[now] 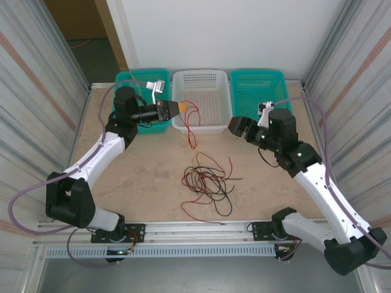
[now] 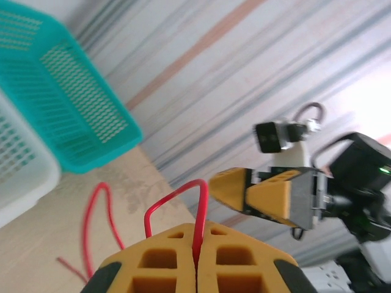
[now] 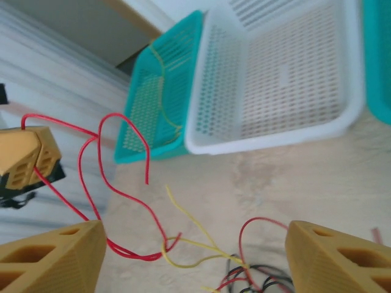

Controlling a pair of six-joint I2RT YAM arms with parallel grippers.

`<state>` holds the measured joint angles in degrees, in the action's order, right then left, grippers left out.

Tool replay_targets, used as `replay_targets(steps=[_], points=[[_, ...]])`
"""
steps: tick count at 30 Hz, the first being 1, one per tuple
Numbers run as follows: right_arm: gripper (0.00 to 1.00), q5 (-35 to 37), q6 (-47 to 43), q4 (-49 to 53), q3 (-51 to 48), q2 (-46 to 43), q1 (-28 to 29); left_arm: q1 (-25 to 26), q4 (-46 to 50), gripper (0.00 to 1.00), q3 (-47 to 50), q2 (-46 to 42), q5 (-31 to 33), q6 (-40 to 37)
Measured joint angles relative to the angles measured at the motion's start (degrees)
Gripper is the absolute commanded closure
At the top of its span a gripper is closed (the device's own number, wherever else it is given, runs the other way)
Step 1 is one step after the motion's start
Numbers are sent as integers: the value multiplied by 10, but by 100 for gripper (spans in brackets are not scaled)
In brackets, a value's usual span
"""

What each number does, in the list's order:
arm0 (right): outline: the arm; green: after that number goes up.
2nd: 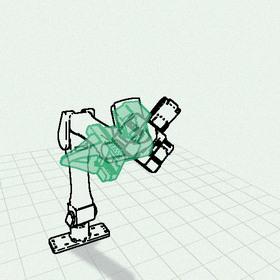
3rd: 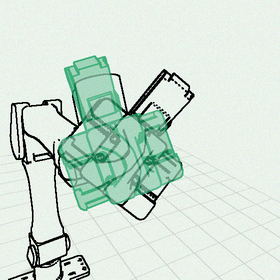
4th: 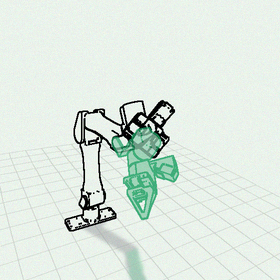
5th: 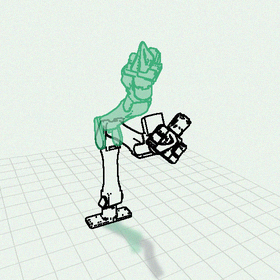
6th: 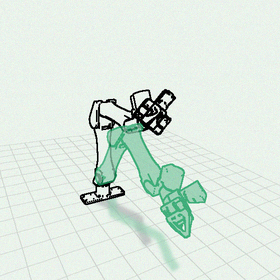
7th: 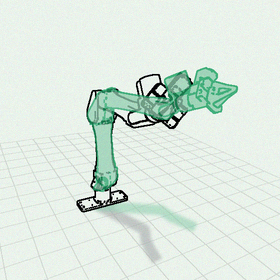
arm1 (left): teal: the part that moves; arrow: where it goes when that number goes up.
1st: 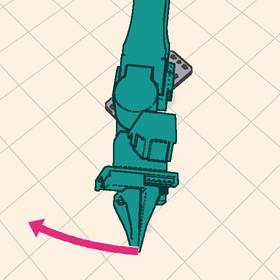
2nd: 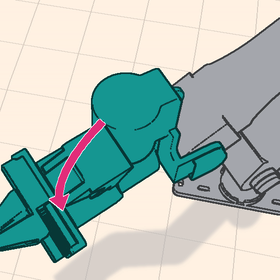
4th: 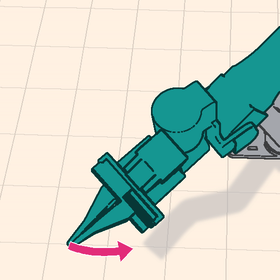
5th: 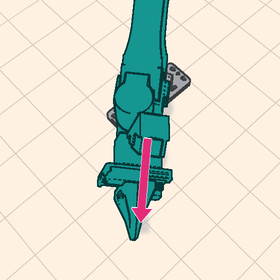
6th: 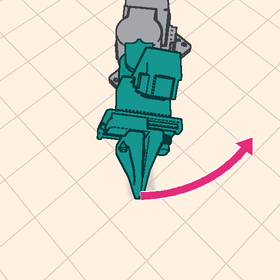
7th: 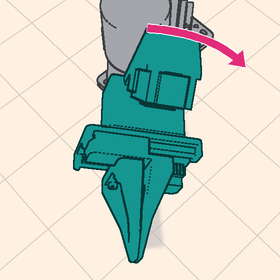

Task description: Untangle the cables

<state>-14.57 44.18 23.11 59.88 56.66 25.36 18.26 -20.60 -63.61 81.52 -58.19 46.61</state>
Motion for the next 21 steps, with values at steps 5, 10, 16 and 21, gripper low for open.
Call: replay_targets(steps=[5, 10, 16, 21], points=[[29, -68, 3, -16, 11, 52, 15, 2, -52, 100, 0, -2, -40, 21], [28, -95, -5, -22, 52, 110, 45, 3, -59, 100, 0, -2, -56, 28], [41, -102, -20, -41, 98, 174, 61, 14, -63, 100, 0, -2, -68, 28], [63, -115, -25, -56, 116, 221, 57, 17, -63, 100, 0, -2, -73, 28]])
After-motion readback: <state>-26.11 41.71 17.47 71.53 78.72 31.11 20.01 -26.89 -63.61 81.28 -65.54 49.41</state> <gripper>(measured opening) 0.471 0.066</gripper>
